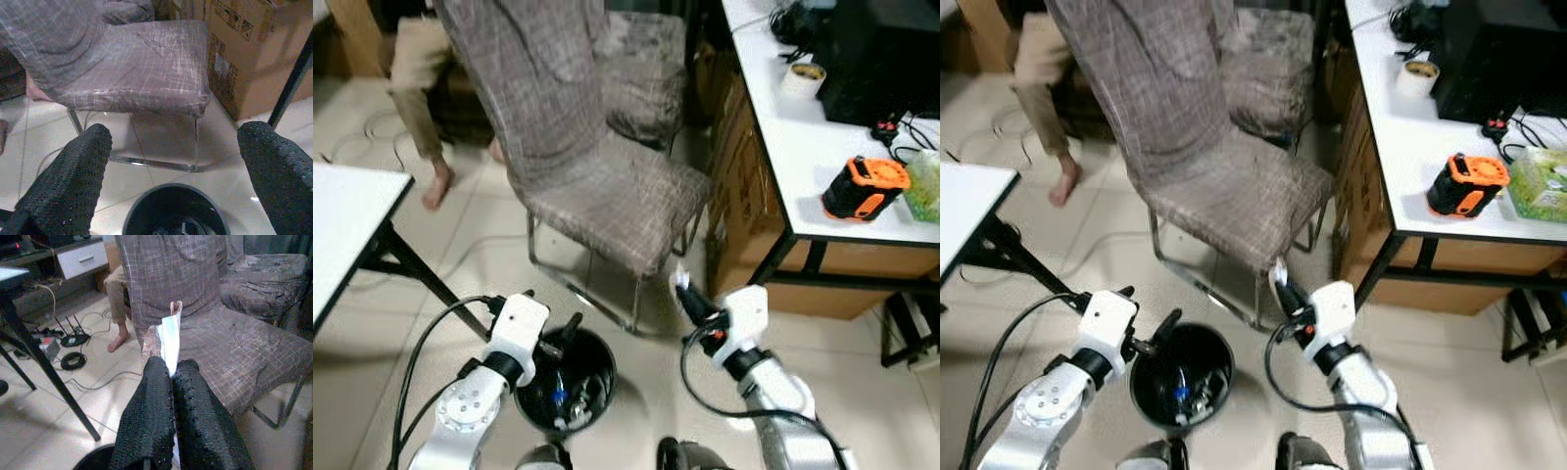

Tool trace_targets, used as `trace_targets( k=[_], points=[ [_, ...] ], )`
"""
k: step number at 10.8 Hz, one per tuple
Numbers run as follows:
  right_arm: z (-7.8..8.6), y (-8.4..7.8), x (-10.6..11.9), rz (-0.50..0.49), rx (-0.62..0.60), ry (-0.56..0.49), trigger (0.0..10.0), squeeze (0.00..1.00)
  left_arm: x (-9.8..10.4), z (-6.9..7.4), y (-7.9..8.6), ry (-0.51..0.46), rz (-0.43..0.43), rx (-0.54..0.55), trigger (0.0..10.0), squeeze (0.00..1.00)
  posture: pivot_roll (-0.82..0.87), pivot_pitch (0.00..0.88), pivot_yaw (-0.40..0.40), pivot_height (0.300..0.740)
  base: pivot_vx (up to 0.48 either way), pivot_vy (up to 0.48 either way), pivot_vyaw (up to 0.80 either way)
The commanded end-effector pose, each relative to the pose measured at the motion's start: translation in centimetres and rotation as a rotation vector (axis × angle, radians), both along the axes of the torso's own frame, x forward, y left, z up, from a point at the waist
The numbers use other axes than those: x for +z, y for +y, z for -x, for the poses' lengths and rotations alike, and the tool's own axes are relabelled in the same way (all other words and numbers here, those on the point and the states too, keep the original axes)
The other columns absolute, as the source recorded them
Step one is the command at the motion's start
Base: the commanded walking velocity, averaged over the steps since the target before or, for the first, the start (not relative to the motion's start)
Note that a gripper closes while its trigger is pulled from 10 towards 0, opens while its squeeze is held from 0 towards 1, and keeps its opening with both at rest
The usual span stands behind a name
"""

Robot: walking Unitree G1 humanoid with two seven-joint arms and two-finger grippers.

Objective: Picking trash to rubbish bin

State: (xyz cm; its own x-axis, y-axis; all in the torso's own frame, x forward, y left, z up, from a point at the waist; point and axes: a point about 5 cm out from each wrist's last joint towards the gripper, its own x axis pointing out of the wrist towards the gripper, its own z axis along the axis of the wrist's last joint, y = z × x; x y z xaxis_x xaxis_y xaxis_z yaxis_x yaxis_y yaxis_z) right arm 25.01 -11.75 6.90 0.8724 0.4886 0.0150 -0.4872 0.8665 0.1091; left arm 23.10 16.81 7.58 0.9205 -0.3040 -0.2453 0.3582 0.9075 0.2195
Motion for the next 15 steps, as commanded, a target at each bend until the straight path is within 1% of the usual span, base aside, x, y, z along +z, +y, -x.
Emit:
trace_targets(
  k=[1, 2, 3, 4, 5, 7, 9, 10, 11, 12, 13, 14, 15],
  points=[
    [-0.4, 0.1, -0.3, -0.003, -0.004, 0.027, 10.0, 0.0, -0.1, -0.1, 0.7, 0.001, -0.007, 0.021, 10.0, 0.0, 0.02, 0.103, -0.01, 0.74, 0.0, 0.0, 0.0],
    [-1.0, 0.5, -0.1, -0.003, -0.01, 0.031, 10.0, 0.0, 0.2, -0.3, 1.0, -0.012, -0.013, 0.024, 10.0, 0.0, 0.03, 0.102, -0.021, 0.74, 0.0, 0.0, 0.0],
    [-1.1, 0.6, 0.0, -0.003, -0.011, 0.037, 10.0, 0.0, 0.4, -0.3, 1.0, -0.023, -0.014, 0.025, 10.0, 0.0, 0.04, 0.103, -0.031, 0.74, 0.0, 0.0, 0.0],
    [-1.2, 0.9, 0.4, -0.007, -0.006, 0.055, 10.0, 0.0, 1.0, -0.5, 1.1, -0.043, -0.014, 0.029, 10.0, 0.0, 0.05, 0.107, -0.041, 0.74, 0.0, 0.311, 0.0],
    [-1.4, 1.0, 0.4, -0.008, -0.012, 0.057, 10.0, 0.0, 1.0, -0.5, 1.2, -0.045, -0.016, 0.027, 10.0, 0.0, 0.05, 0.111, -0.044, 0.74, 0.0, 0.334, 0.0],
    [-1.3, 1.1, 0.2, -0.006, -0.017, 0.069, 10.0, 0.0, 1.0, -0.6, 1.1, -0.045, -0.023, 0.018, 10.0, 0.0, 0.05, 0.112, -0.037, 0.74, 0.0, 0.347, 0.0],
    [-0.9, 0.8, -0.4, -0.013, -0.048, 0.119, 10.0, 0.0, 1.0, -1.0, 0.6, -0.048, -0.03, -0.01, 10.0, 0.0, 0.05, 0.111, -0.029, 0.74, 0.0, 0.349, 0.0],
    [-0.6, 0.6, -0.7, -0.039, -0.068, 0.138, 10.0, 0.0, 1.3, -1.3, 0.3, -0.057, -0.027, -0.023, 10.0, 0.0, 0.04, 0.11, -0.022, 0.74, 0.0, 0.0, -0.8],
    [-0.4, 0.5, -0.7, -0.04, -0.076, 0.137, 10.0, 0.0, 1.6, -1.6, 0.1, -0.087, -0.065, -0.04, 10.0, 0.0, 0.04, 0.11, -0.019, 0.74, 0.0, 0.0, -0.8],
    [-0.3, 0.5, -0.8, -0.026, -0.087, 0.127, 10.0, 0.0, 1.6, -1.8, -0.3, -0.091, -0.086, -0.052, 10.0, 0.0, 0.04, 0.108, -0.015, 0.74, 0.0, -0.48, 0.0],
    [-0.3, 0.6, -0.8, -0.026, -0.084, 0.13, 10.0, 0.0, 1.5, -1.8, -0.3, -0.087, -0.082, -0.05, 10.0, 0.0, 0.04, 0.108, -0.014, 0.74, 0.0, -0.48, 0.0],
    [-0.2, 0.7, -0.9, -0.019, -0.081, 0.136, 10.0, 0.0, 1.6, -2.0, 0.0, -0.074, -0.035, -0.004, 10.0, 0.0, 0.05, 0.109, -0.017, 0.74, 0.0, 0.0, 0.0],
    [-0.2, 0.8, -0.9, -0.019, -0.078, 0.139, 10.0, 0.0, 1.7, -2.0, 0.1, -0.078, -0.057, -0.007, 10.0, 0.0, 0.05, 0.109, -0.018, 0.74, 0.0, 0.0, 0.0]
  ],
)
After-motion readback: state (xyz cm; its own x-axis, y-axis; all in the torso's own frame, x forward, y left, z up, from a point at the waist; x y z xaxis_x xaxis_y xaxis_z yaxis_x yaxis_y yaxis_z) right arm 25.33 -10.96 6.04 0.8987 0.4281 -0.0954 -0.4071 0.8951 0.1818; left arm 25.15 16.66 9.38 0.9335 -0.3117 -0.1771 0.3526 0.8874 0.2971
